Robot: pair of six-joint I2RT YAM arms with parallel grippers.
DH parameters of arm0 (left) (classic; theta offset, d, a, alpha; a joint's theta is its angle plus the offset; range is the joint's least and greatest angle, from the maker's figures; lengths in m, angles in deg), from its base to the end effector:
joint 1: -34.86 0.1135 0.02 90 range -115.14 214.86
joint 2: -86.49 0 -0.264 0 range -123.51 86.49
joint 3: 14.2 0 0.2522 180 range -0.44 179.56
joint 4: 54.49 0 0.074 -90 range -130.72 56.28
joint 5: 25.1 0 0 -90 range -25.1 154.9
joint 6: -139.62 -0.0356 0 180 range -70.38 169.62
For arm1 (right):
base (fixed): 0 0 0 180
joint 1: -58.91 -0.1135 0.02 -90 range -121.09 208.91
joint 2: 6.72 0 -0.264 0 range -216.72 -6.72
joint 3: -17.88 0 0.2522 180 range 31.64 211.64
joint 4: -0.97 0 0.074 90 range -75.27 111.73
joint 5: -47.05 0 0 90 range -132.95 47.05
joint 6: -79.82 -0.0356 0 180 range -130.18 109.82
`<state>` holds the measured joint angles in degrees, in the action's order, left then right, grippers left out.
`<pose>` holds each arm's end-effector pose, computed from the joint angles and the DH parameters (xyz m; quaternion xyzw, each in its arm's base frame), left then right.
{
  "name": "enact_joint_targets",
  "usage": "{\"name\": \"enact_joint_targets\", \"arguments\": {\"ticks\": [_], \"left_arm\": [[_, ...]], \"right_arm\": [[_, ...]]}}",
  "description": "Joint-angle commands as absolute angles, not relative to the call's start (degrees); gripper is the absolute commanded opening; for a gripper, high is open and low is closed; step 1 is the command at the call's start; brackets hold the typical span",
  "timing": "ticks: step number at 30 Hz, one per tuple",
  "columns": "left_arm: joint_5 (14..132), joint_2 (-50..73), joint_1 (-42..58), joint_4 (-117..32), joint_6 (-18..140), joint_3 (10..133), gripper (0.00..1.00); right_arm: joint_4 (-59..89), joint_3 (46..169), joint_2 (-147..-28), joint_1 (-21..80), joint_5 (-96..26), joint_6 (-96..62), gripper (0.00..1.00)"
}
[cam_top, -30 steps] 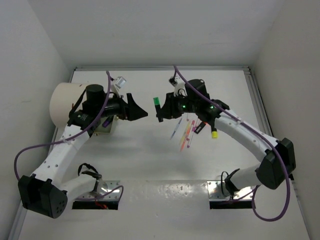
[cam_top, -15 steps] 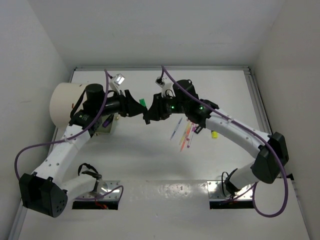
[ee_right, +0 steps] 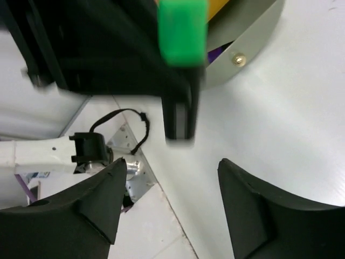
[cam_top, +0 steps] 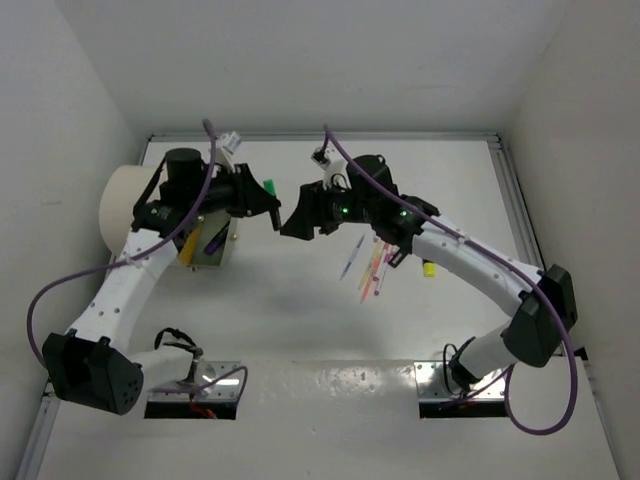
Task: Sort the stationery into containers
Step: Place the pen in the drawer.
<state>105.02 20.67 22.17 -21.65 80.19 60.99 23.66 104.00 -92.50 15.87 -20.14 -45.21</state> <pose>0.2423 -0.0781 0.3551 0.0638 0.8051 -0.4565 0.3732 0.2475 0.2500 0.3377 -0.1667 0.8047 0.4713 0.3204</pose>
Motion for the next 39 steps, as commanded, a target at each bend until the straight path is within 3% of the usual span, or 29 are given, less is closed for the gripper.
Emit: {"name": "enact_joint_targets", "arguments": {"ticks": [1,5,11,18,24,29,32,36,39], "left_arm": [[93.32,17.25,25.27,-7.31,65.65,72.75,0.00],[75.56,12.05,26.24,4.78,54.30,85.15,0.00],[54.29,8.62,23.35,13.06,47.96,88.86,0.00],[48.74,5.72,23.87,14.12,46.73,86.66,0.00],[49.60,3.61,23.61,14.38,47.07,86.05,0.10],[52.68,2.56,23.78,14.47,47.95,84.73,0.21],[52.77,2.03,23.78,14.47,48.22,84.11,0.34],[51.63,1.41,23.96,14.38,48.48,84.64,0.67],[51.63,1.23,24.13,14.73,48.48,85.87,0.70]], "right_arm": [[24.65,104.33,-88.29,21.79,-20.45,-45.07,0.69],[33.00,102.39,-87.58,31.56,-21.41,-42.01,0.65],[41.19,95.98,-86.87,42.82,-29.14,-30.58,0.61],[39.78,92.37,-89.68,53.10,-29.41,-24.42,0.61],[43.12,94.83,-92.15,56.10,-31.25,-22.84,0.62],[45.41,92.90,-92.68,57.42,-31.08,-21.96,0.62],[46.28,91.41,-92.85,57.77,-31.26,-21.26,0.65],[45.85,89.39,-92.77,58.47,-32.22,-20.82,0.70],[46.02,88.77,-92.85,58.65,-31.96,-20.64,0.70]]}}
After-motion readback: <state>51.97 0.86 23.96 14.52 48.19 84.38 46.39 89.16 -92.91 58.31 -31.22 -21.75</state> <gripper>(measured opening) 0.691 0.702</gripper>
